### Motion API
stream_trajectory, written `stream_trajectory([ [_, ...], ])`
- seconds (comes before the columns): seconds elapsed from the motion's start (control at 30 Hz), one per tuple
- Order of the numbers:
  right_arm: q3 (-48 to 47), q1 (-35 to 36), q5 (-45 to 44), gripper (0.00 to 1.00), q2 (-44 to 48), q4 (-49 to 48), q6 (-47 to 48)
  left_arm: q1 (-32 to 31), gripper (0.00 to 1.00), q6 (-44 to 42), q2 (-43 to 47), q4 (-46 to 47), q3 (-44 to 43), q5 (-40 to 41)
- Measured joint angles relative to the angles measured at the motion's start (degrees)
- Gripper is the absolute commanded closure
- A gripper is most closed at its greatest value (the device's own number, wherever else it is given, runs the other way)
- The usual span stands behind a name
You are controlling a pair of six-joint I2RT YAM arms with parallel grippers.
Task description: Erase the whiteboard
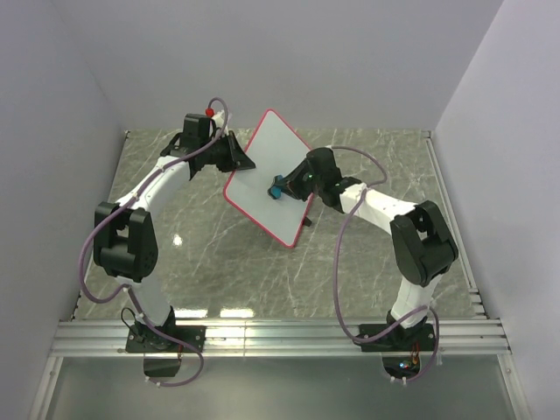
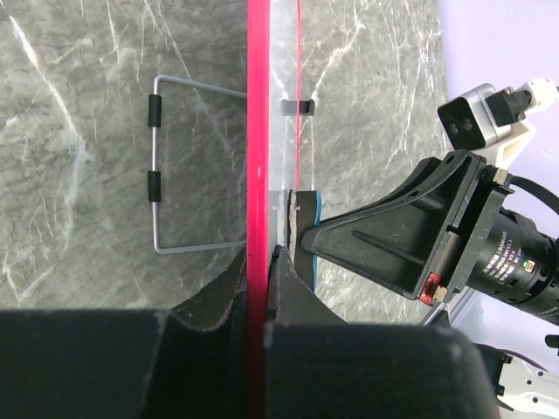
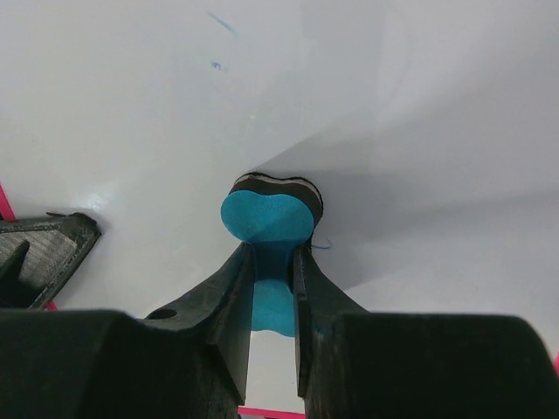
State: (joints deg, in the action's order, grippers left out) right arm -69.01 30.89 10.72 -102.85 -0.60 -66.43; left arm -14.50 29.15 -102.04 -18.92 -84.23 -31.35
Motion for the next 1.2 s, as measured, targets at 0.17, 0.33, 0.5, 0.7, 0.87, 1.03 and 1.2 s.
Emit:
stream_trajectory([
  [0.17, -3.02, -0.11, 0.22, 1.0, -1.16, 3.67, 0.37, 0.02, 1.0, -0.09, 0.0, 0.17, 0.0, 0.0],
  [0.33, -11.76, -3.13, 6.56, 1.0, -6.56, 10.88, 0.87, 0.09, 1.0, -0.13, 0.0, 0.98, 0.37, 0.81],
  [0.5, -26.77, -7.19, 9.92, 1.0, -15.5, 13.66, 1.18, 0.11, 1.0, 0.57, 0.02, 1.77, 0.96, 0.9],
  [0.7, -36.13, -9.42, 10.34, 1.0, -21.55, 14.6, 1.09, 0.11, 1.0, 0.81, 0.24, 2.14, 1.4, 0.9],
  [0.87, -29.33, -9.84, 9.6, 1.0, -19.32, 9.01, 0.0, 0.07, 1.0, 0.79, 0.24, 1.92, 1.38, 0.9],
  [1.03, -19.65, -11.91, 9.05, 1.0, -16.65, 3.19, -0.63, 0.02, 1.0, 0.74, 0.22, 1.86, 1.29, 0.85],
  [1.2, -14.51, -14.58, 9.25, 1.0, -15.89, 1.27, -1.68, -0.04, 1.0, 0.72, 0.22, 1.95, 1.25, 0.76],
])
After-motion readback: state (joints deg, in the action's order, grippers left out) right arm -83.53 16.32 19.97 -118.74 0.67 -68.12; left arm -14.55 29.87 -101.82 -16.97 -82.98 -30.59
